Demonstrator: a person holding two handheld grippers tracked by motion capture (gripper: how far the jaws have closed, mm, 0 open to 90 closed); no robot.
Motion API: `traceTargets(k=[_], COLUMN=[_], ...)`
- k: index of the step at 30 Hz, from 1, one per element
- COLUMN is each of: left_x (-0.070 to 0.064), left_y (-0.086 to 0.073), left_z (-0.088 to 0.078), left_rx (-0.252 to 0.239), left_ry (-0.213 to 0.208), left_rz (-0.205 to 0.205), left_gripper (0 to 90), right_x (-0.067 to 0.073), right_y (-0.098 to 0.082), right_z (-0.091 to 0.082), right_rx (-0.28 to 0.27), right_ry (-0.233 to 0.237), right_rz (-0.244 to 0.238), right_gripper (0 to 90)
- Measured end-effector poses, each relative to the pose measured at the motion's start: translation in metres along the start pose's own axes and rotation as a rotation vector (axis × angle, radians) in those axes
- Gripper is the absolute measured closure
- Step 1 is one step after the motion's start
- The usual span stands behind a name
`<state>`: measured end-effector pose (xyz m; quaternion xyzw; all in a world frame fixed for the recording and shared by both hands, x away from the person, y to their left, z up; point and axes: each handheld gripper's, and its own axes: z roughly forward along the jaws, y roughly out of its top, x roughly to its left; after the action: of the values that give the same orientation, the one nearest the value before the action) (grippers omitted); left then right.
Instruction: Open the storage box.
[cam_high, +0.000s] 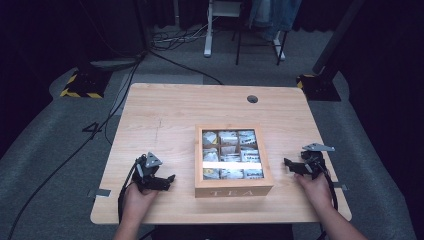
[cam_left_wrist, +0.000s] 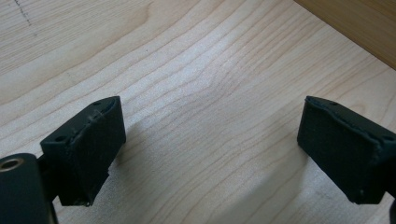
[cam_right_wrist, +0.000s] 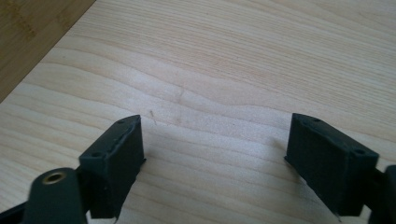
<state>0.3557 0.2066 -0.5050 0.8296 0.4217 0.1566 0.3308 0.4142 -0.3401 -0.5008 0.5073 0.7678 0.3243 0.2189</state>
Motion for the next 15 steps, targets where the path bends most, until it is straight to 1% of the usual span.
traceTargets(k=[1,2,3,9,10,11,12,15], left_x=[0.0,0.0,0.0,0.001,0.002,0.002,0.002,0.002], left_y=[0.0,0.0,0.0,0.001,0.001,0.002,0.002,0.002], left_z=[0.0,0.0,0.0,0.001,0.001,0.001,0.001,0.002], left_rx=[0.0,0.0,0.0,-0.002,0.003,0.004,0.004,-0.001], left_ry=[0.001,0.001,0.002,-0.002,-0.004,-0.006,-0.006,-0.004], left_rz=[0.002,0.002,0.003,0.002,0.006,0.006,0.006,-0.001], left_gripper=[8.4,8.4,8.4,8.5,8.6,8.6,8.6,8.6], right_x=[0.0,0.0,-0.001,-0.003,-0.004,-0.005,-0.005,-0.005], right_y=[0.0,0.0,-0.001,-0.001,-0.001,-0.001,-0.001,0.0], right_z=[-0.001,-0.001,-0.002,-0.009,-0.011,-0.013,-0.013,-0.021], right_rx=[0.001,0.001,-0.002,0.03,0.028,0.024,0.024,0.002], right_ry=[0.001,0.001,-0.003,-0.006,0.009,0.015,0.015,0.026], right_rz=[0.004,0.004,0.006,0.015,0.021,0.028,0.028,0.032], right_gripper=[24.1,24.1,26.4,36.6,39.2,39.8,39.8,42.4])
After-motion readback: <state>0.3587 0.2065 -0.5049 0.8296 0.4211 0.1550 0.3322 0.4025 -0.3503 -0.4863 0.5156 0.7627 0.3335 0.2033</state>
